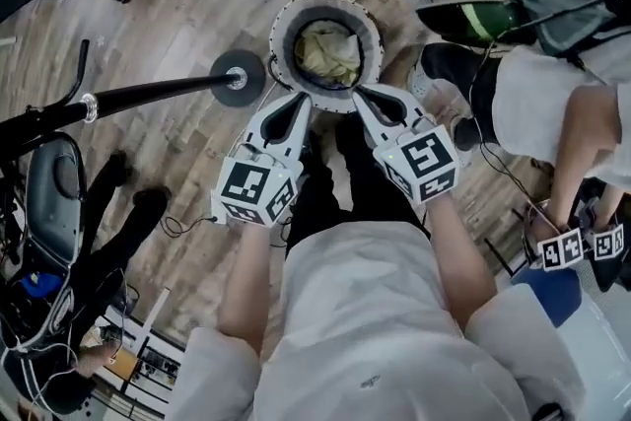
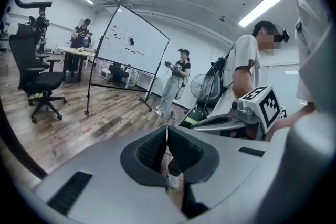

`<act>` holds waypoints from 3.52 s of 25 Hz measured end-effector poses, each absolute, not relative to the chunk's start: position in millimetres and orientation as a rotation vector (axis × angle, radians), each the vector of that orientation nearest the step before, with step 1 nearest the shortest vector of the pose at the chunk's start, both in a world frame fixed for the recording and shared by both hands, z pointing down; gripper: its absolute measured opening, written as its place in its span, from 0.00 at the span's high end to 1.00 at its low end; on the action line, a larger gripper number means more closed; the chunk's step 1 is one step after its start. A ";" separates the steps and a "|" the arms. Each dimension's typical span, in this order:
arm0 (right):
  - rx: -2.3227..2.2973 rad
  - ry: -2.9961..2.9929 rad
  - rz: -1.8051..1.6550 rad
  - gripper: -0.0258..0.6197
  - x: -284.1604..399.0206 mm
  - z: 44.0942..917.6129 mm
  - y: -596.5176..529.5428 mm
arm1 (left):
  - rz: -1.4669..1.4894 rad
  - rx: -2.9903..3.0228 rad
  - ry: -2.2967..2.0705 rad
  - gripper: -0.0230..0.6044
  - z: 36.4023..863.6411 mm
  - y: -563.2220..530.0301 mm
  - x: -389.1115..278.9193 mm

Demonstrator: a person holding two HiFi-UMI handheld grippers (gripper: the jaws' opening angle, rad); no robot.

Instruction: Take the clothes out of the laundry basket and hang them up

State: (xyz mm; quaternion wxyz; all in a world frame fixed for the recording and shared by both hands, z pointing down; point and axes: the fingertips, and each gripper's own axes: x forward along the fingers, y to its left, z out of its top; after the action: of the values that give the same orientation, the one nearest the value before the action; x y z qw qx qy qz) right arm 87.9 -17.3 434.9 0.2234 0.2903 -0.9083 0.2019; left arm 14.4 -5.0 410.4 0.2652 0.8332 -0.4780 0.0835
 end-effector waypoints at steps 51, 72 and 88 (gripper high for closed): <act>0.534 -2.226 0.725 0.81 7.1 808.2 -101.2 | 0.436 2.027 -1.188 0.81 734.1 -82.8 -57.2; 0.408 -2.164 0.702 0.78 -31.5 955.7 -101.8 | 0.482 2.023 -1.152 0.81 797.0 -88.3 -71.2; 0.313 -2.093 0.628 0.73 -41.8 1030.8 -89.8 | 0.468 2.008 -1.099 0.81 810.4 -81.4 -74.4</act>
State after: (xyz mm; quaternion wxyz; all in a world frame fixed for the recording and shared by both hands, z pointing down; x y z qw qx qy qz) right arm -41.8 -89.8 1030.8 0.4503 0.1265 -0.8466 0.2539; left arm -74.4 -81.4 810.4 0.3916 0.7907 -0.4329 0.1844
